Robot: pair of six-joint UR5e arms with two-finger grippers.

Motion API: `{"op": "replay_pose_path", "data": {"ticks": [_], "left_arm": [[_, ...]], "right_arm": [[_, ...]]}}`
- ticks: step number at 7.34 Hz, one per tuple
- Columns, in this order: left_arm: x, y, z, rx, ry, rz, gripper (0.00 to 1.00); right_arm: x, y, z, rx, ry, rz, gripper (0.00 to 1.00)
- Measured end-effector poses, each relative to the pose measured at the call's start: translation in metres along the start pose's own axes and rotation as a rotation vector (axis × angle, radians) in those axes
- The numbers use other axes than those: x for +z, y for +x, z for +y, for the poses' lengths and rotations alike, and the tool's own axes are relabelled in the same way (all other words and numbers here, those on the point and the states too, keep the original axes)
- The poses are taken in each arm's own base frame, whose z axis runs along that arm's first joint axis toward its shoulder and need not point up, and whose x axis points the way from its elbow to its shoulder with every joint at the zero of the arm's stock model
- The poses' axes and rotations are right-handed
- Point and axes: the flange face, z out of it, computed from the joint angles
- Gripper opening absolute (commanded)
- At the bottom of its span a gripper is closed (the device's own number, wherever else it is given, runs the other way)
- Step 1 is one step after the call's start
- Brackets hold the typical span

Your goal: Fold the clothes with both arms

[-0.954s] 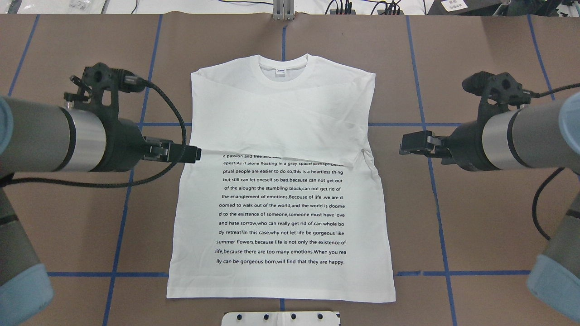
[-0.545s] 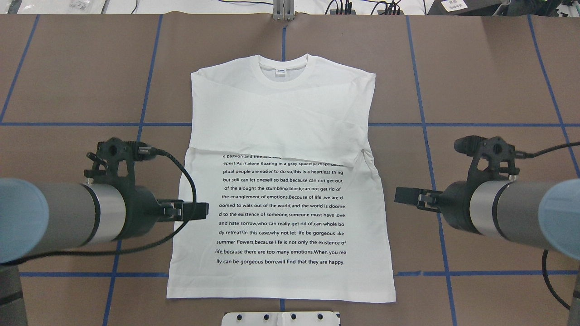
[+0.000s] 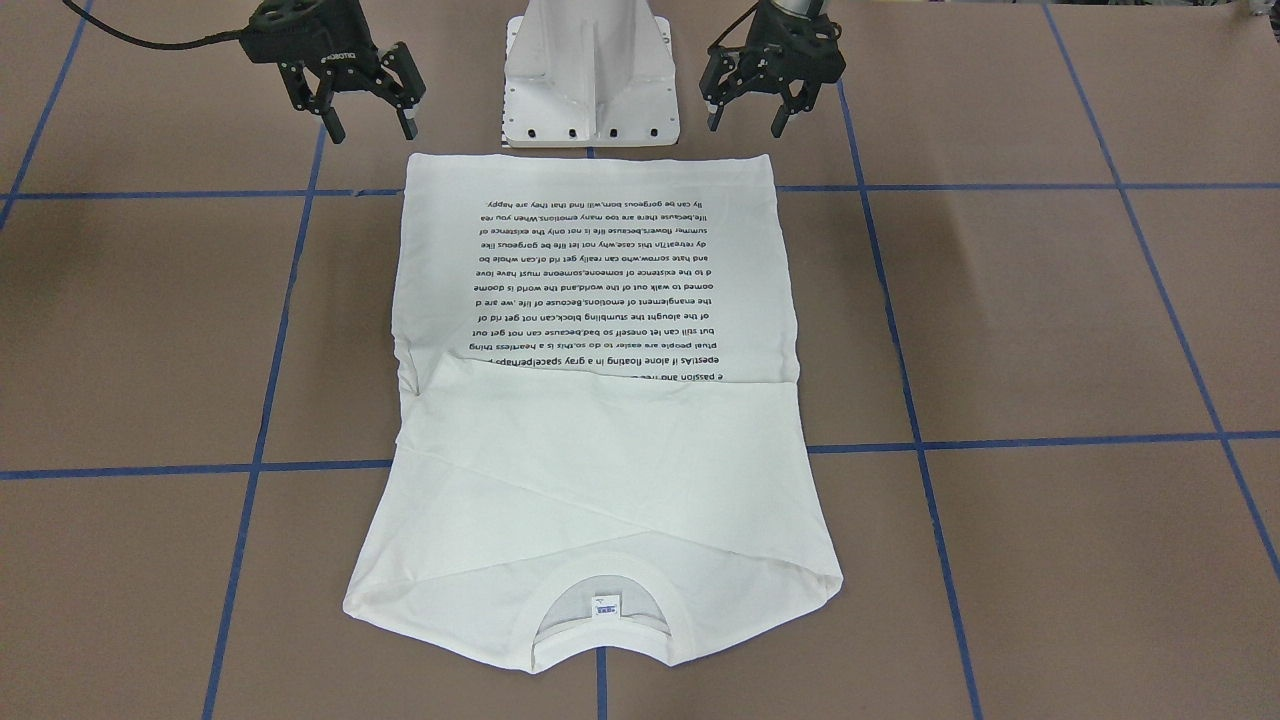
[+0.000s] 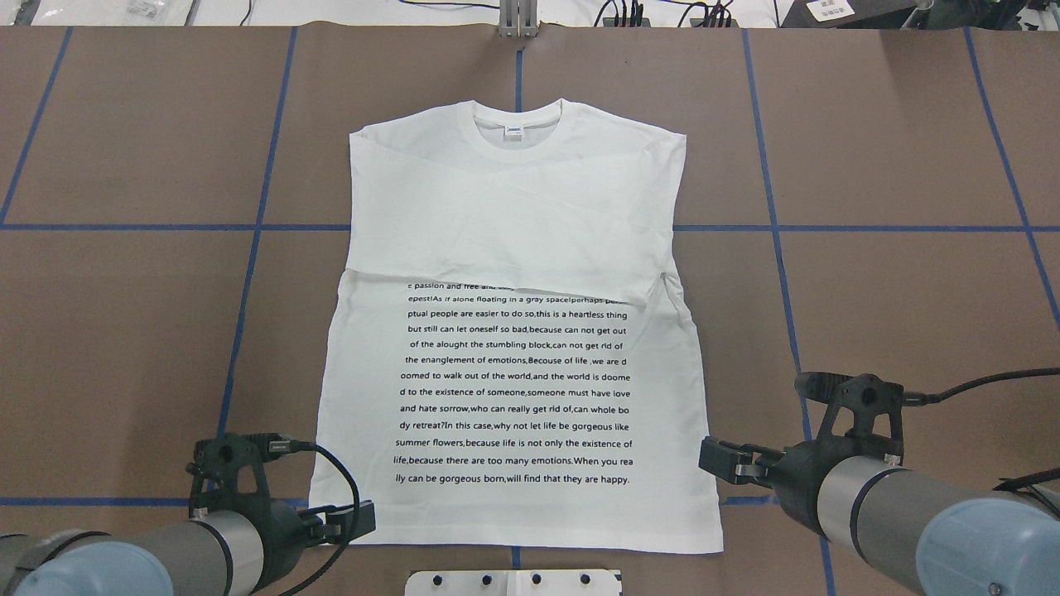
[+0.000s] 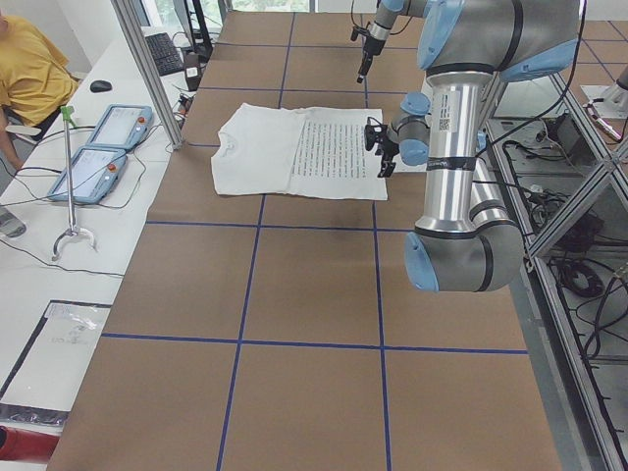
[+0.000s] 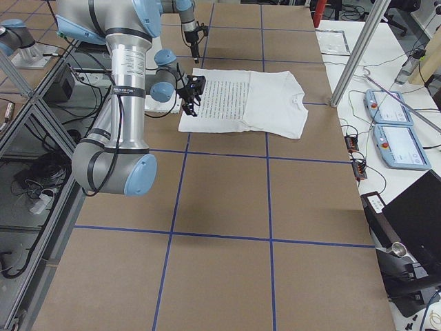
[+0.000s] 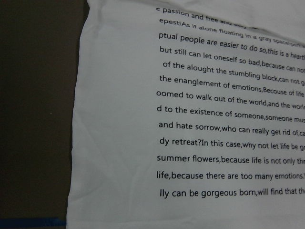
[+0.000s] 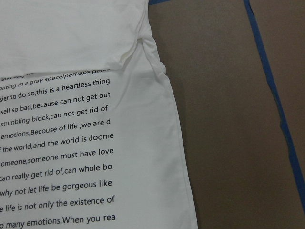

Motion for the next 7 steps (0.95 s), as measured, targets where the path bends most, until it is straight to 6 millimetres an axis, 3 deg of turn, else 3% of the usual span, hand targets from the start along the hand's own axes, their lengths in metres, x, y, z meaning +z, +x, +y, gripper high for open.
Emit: {"op": "replay_pose_path", "data": {"ticks": [3, 7], "left_arm": [[0.037, -0.017, 0.023, -0.005, 0.002, -0.071, 0.74], [0.041, -0.018, 0.023, 0.013, 0.002, -0.08, 0.72]], "right_arm": [[0.001, -0.002, 0.007, -0.002, 0.006, -0.005, 1.0], [0.003, -0.002, 0.01, -0.008, 0.008, -0.002, 1.0]]}}
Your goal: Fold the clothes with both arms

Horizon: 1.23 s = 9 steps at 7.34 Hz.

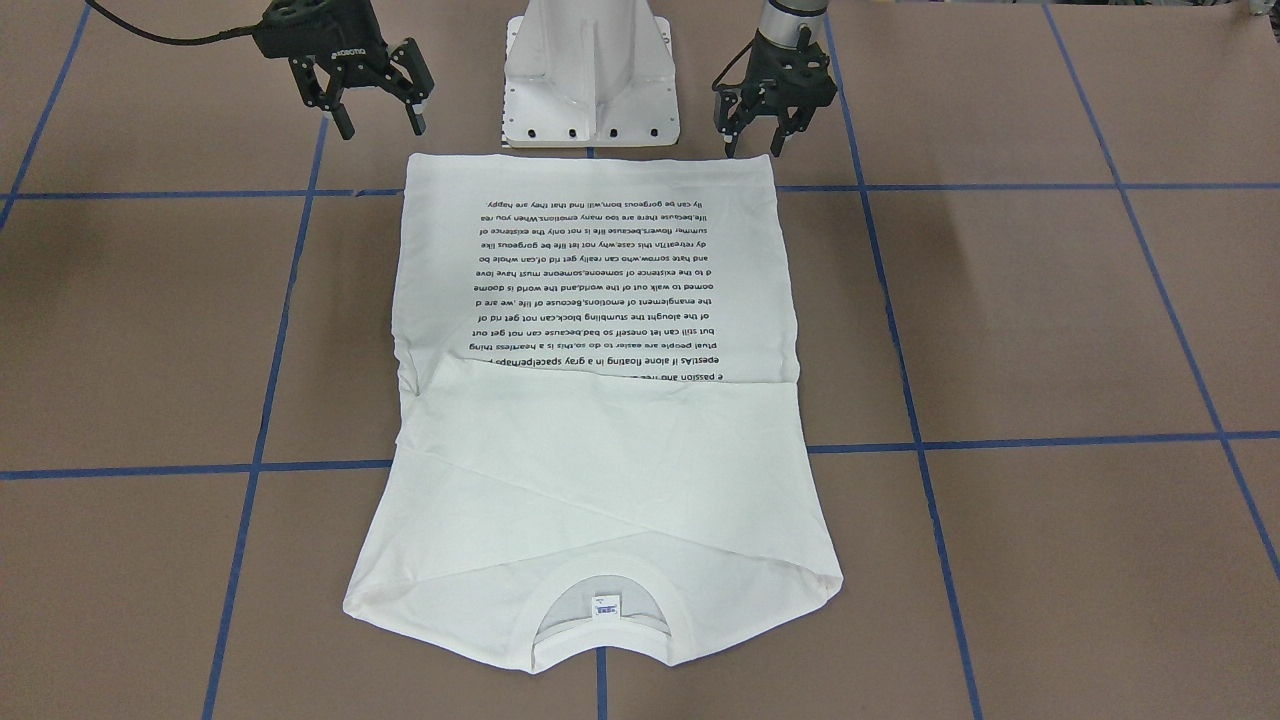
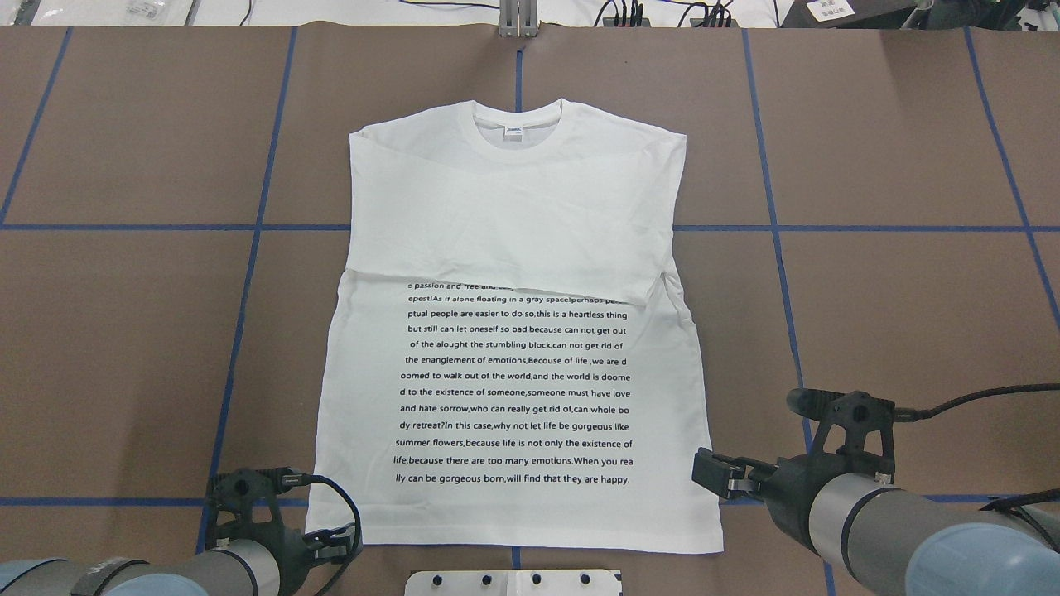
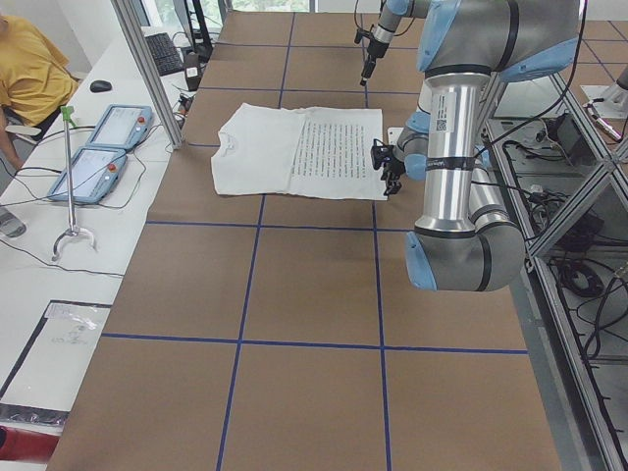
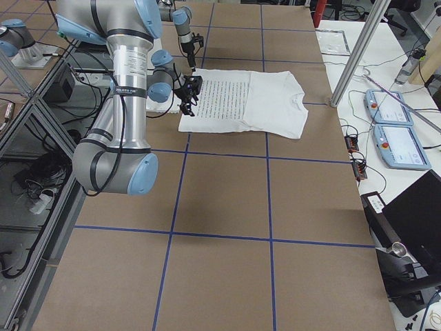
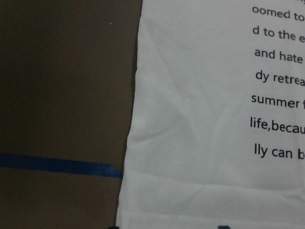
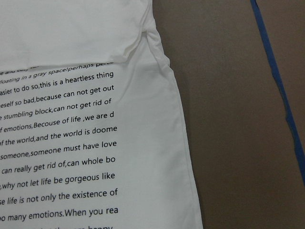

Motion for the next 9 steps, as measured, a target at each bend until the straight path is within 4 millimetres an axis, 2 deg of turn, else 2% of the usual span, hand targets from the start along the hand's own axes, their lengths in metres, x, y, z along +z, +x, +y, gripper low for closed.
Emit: {"op": "replay_pose_path", "data": {"ticks": [2, 9], "left_arm": [[0.001, -0.001, -0.002, 0.045, 0.003, -0.004, 0.67], [0.016, -0.006, -0.002, 0.131, 0.007, -0.029, 0.65]], "right_arm": [[0.001, 0.0, 0.001, -0.003, 0.004, 0.001, 1.0], [0.005, 0.001, 0.003, -0.005, 0.005, 0.007, 1.0]]}}
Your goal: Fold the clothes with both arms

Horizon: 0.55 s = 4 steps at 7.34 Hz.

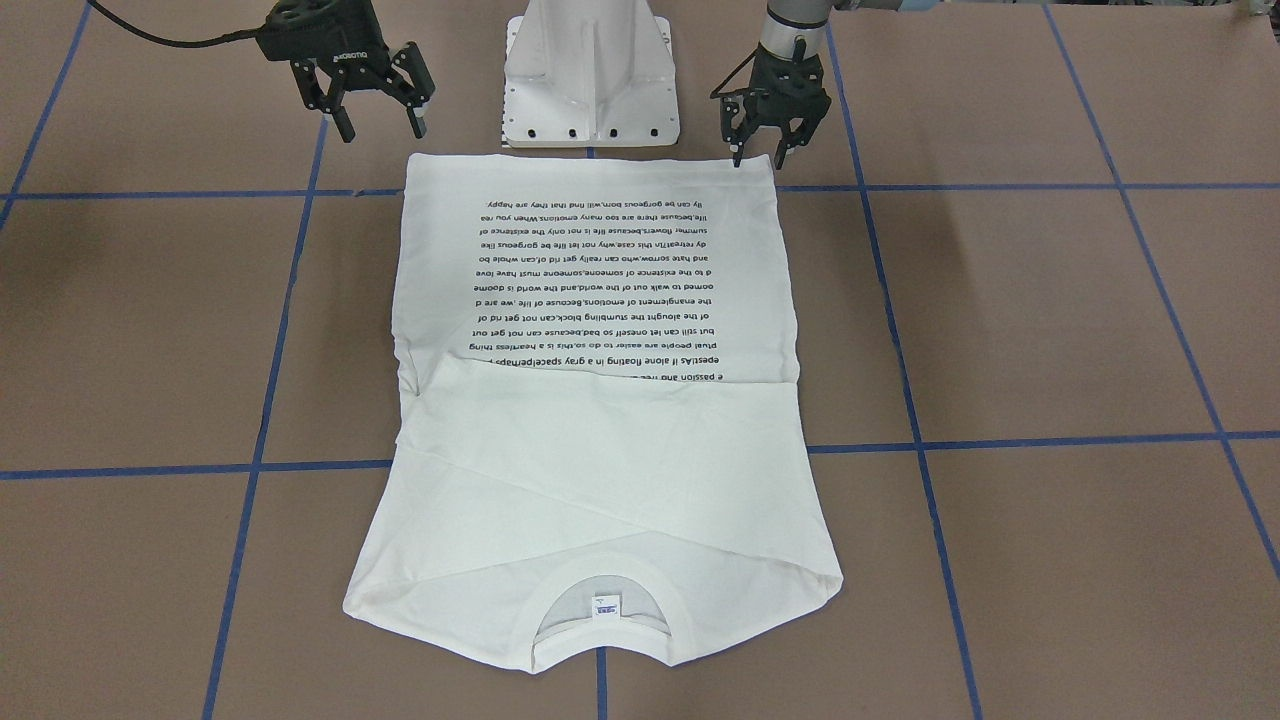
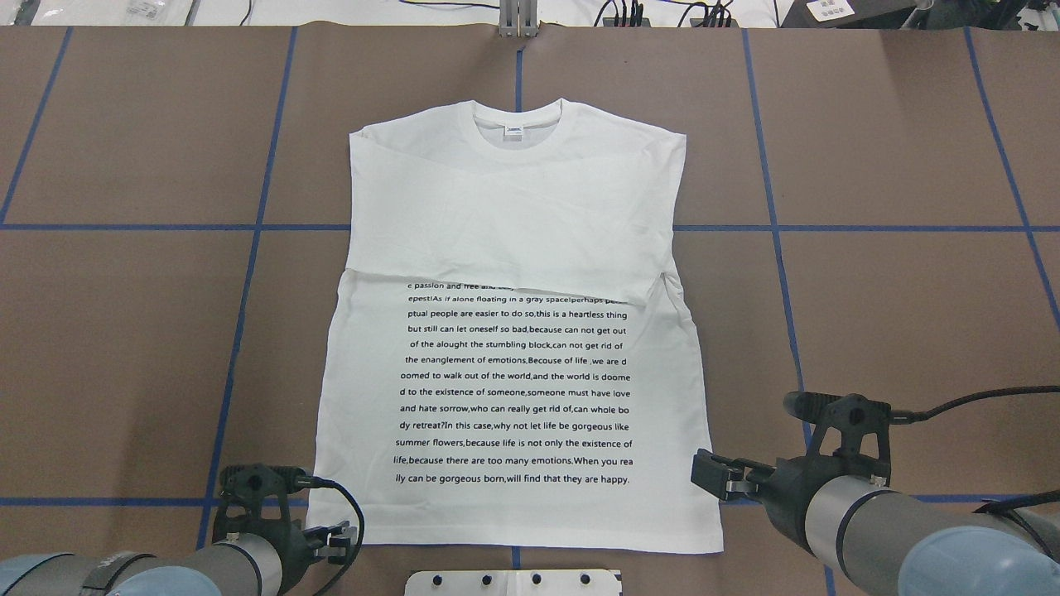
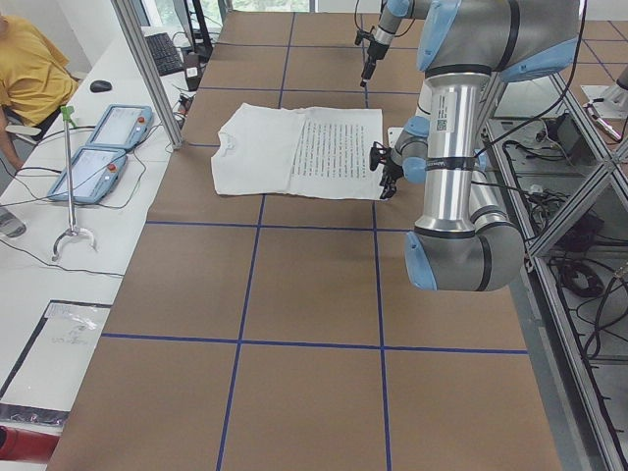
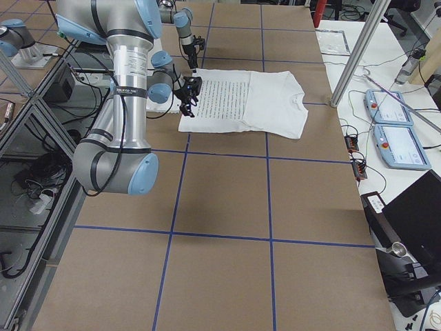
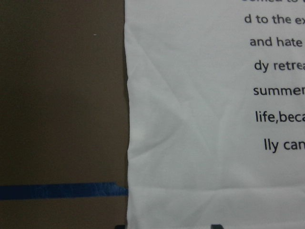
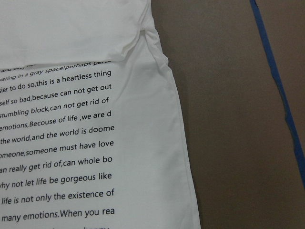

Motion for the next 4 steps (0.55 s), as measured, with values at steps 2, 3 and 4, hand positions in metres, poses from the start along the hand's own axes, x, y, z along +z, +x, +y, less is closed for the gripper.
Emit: {"op": "replay_pose_path", "data": {"ticks": [2, 3, 4], "left_arm": [[0.0043, -0.0014, 0.0021, 0.002, -0.005, -0.008, 0.52], [0.0049, -0.0011, 0.0026, 0.001, -0.007, -0.008, 0.38], [0.0049, -0.0005, 0.0027, -0.001, -0.008, -0.007, 0.2]], "right_arm": [[0.0004, 0.0002, 0.0, -0.001, 0.0, 0.001, 1.0], [0.0004, 0.0002, -0.0001, -0.001, 0.0, 0.001, 1.0], [0.0005, 0.0002, 0.0, -0.002, 0.0, 0.001, 1.0]]}}
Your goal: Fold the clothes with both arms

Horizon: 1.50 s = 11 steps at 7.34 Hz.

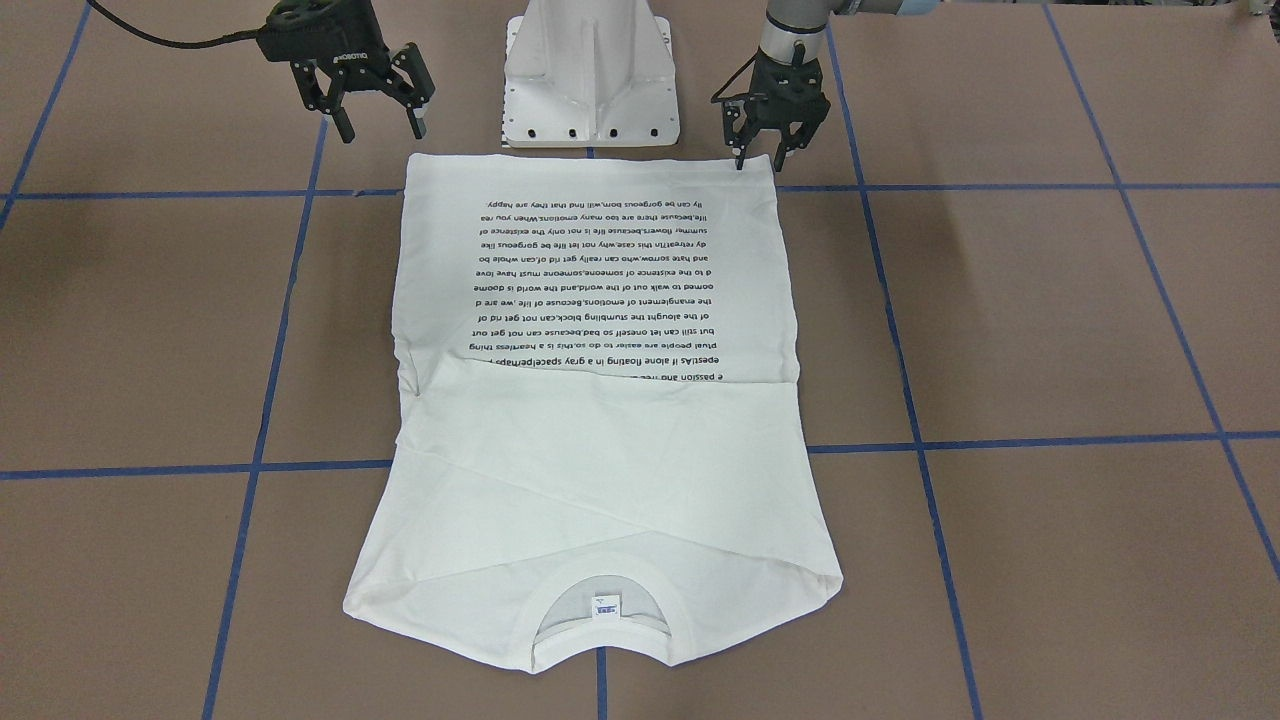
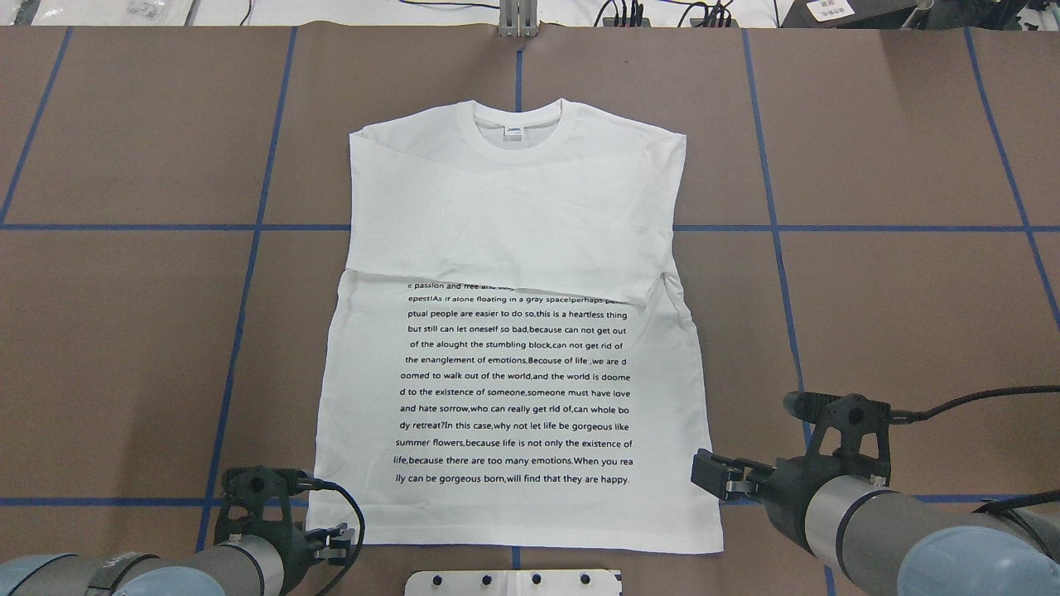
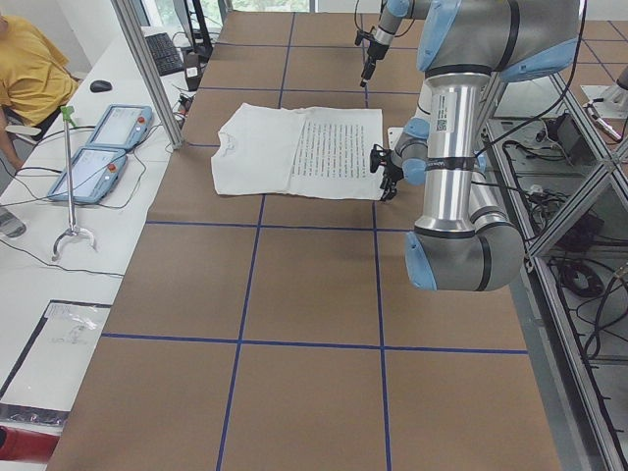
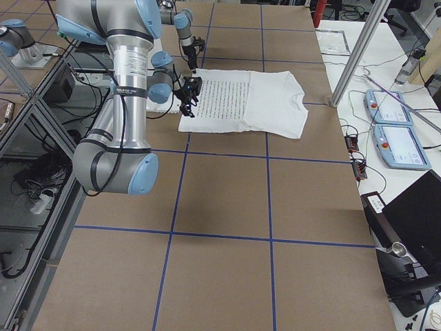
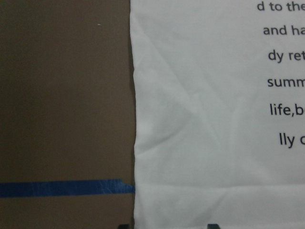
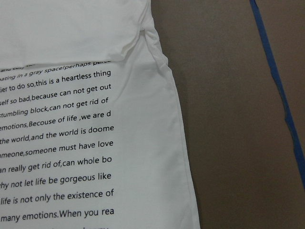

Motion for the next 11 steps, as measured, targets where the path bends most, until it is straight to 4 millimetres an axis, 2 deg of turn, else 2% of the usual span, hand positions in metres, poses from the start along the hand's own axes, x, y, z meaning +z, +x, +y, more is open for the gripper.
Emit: {"op": "replay_pose_path", "data": {"ticks": [1, 3, 4, 5, 7, 8, 9, 10, 11], "left_arm": [[0.0, 0.0, 0.0, -0.001, -0.001, 0.001, 0.0], [-0.002, 0.002, -0.001, -0.002, -0.001, 0.005, 0.0], [-0.01, 0.004, -0.003, -0.005, -0.001, 0.02, 0.0], [-0.029, 0.01, -0.01, -0.009, -0.005, 0.057, 0.0], [-0.066, 0.021, -0.034, -0.03, -0.012, 0.133, 0.0], [-0.075, 0.026, -0.044, -0.043, -0.005, 0.156, 0.0], [-0.079, 0.029, -0.049, -0.052, 0.001, 0.168, 0.0], [-0.081, 0.031, -0.051, -0.057, 0.003, 0.173, 0.0], [-0.082, 0.031, -0.052, -0.06, 0.003, 0.175, 0.0]], "right_arm": [[0.0, 0.0, 0.0, 0.0, 0.0, 0.0, 1.0], [0.002, 0.002, 0.001, -0.001, 0.0, 0.006, 1.0], [0.004, 0.003, 0.003, -0.002, -0.001, 0.01, 1.0], [0.006, 0.003, 0.009, 0.003, 0.006, 0.012, 0.96], [0.019, 0.011, 0.042, 0.022, 0.056, 0.028, 0.87], [0.033, 0.02, 0.061, 0.023, 0.084, 0.049, 0.75], [0.049, 0.027, 0.078, 0.018, 0.107, 0.068, 0.67], [0.058, 0.026, 0.09, 0.013, 0.117, 0.069, 0.66], [0.065, 0.016, 0.101, 0.013, 0.121, 0.059, 0.67]]}}
